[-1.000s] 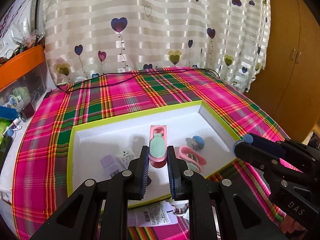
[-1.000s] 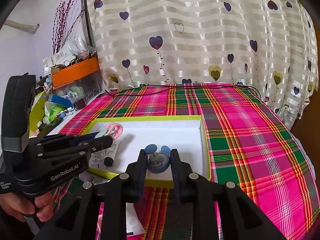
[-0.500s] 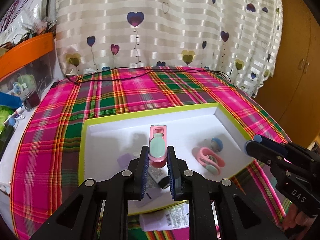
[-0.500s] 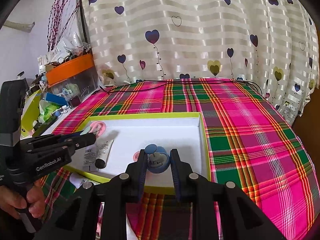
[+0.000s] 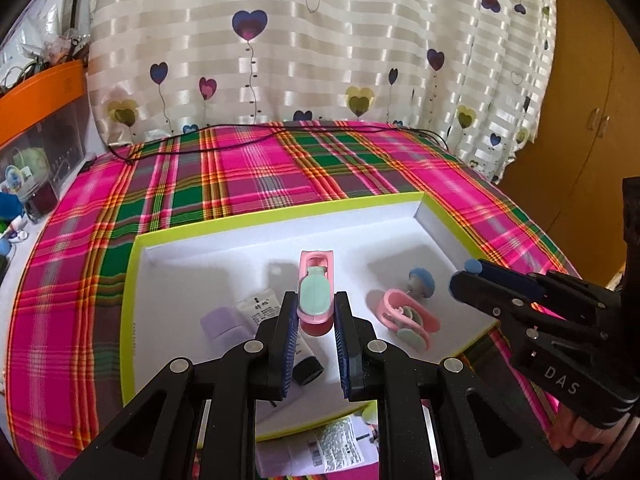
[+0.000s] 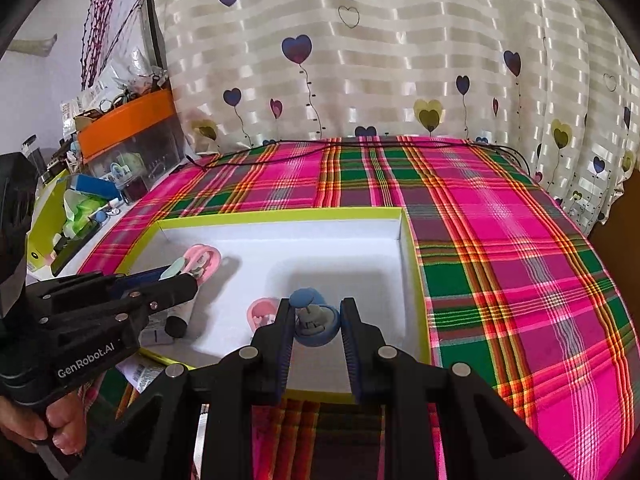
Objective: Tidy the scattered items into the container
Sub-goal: 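Open the right tool to drop the blue item while the left tool holds the clip over the box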
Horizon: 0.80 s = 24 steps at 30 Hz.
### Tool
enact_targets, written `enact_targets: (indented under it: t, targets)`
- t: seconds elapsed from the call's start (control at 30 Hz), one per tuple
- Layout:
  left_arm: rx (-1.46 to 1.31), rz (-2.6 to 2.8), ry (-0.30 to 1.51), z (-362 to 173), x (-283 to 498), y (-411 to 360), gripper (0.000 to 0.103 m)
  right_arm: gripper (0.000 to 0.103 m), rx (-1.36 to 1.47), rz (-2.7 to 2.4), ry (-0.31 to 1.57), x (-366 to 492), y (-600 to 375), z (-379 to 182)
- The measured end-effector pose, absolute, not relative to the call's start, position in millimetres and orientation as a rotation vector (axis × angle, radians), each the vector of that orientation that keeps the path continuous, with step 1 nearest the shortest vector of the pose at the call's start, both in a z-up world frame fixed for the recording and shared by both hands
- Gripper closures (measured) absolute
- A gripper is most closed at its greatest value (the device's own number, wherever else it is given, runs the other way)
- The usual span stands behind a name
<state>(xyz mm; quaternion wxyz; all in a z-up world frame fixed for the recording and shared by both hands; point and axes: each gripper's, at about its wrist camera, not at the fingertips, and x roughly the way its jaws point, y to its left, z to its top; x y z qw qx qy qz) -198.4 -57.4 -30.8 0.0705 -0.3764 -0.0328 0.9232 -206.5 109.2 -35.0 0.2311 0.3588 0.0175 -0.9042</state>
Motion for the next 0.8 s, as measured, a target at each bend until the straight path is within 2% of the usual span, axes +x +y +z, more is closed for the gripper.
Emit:
enact_targets:
  t: [0.8]
  targets:
    - [-1.236, 2.745, -0.013, -49.6, -209.4, -42.7, 0.085, 0.079, 1.060, -2.478, 0.049, -214.9, 106.6, -46.8]
